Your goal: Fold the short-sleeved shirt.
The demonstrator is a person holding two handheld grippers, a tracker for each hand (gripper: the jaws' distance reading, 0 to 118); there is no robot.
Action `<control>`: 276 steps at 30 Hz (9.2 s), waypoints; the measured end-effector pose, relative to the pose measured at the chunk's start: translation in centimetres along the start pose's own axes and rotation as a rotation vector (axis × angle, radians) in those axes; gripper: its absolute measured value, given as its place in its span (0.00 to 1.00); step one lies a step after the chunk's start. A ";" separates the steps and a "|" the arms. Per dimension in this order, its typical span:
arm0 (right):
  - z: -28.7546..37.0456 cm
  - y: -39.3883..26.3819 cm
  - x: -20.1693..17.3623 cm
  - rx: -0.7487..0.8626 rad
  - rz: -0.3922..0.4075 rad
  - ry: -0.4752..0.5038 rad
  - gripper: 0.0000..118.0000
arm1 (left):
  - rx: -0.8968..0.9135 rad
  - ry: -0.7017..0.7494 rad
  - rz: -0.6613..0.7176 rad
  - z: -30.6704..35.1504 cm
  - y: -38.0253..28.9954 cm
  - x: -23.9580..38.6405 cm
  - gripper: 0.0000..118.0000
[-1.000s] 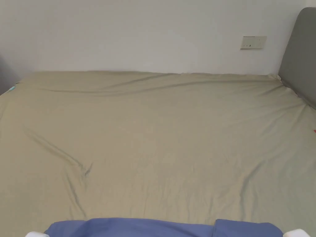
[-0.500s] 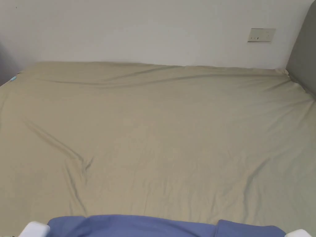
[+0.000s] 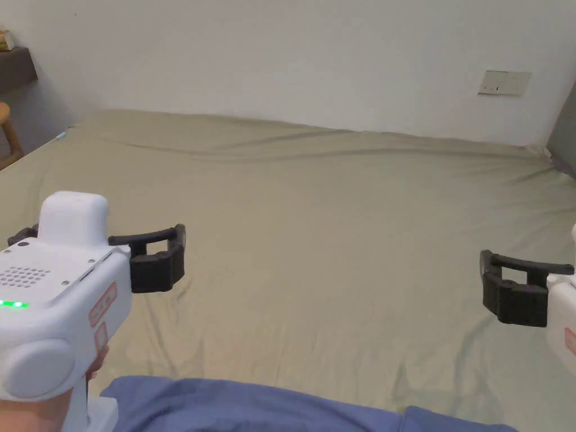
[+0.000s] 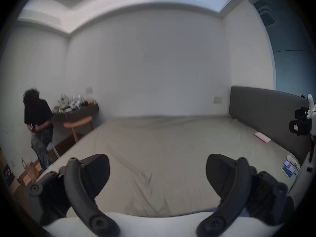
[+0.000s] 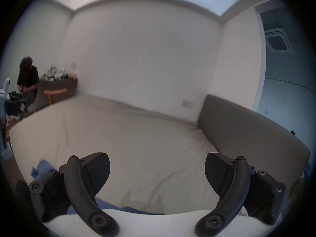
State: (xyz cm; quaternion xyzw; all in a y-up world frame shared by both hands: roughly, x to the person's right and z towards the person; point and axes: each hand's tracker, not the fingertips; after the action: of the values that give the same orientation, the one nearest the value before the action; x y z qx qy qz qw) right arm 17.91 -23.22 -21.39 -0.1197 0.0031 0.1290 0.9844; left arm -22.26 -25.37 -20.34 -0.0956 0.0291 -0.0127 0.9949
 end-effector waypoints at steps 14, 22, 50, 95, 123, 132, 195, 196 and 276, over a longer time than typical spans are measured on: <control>2.1 1.0 -8.2 0.142 0.067 0.055 0.01 | 0.193 0.011 -0.072 2.8 1.8 7.1 0.00; 0.9 0.4 -7.2 0.102 0.061 0.051 0.01 | 0.132 -0.021 -0.123 1.3 0.8 6.7 0.00; -3.9 -6.2 -5.6 -0.276 0.126 0.098 0.01 | -0.754 -0.456 1.023 -5.1 -29.5 -22.2 0.96; -1.1 -4.8 -4.6 -0.251 0.147 0.090 0.01 | -0.698 0.065 0.124 -3.3 -15.0 -10.9 0.09; -0.8 -6.7 -2.0 -0.310 0.085 0.109 0.01 | -0.944 -0.387 0.219 -7.3 -22.2 11.6 0.93; -0.6 -6.4 -2.0 -0.308 0.091 0.113 0.01 | -0.701 -0.264 0.240 -4.9 -17.3 3.0 0.07; -1.0 -6.1 -4.7 -0.338 0.134 0.155 0.01 | -0.941 -0.748 1.033 -10.1 -29.1 -2.7 0.90; -1.0 -6.2 -4.8 -0.338 0.133 0.159 0.02 | -0.955 -0.730 1.002 -10.2 -28.9 -1.8 0.85; 0.4 -6.2 -4.0 -0.315 0.062 0.157 0.01 | -0.631 -0.191 -0.378 -6.6 -25.3 15.4 0.00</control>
State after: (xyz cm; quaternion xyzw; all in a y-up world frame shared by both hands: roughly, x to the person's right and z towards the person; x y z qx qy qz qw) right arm 15.60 -29.90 -19.39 -0.2821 0.0635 0.1486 0.9457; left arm -7.74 -51.91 -22.81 -0.4018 -0.0792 -0.1776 0.8948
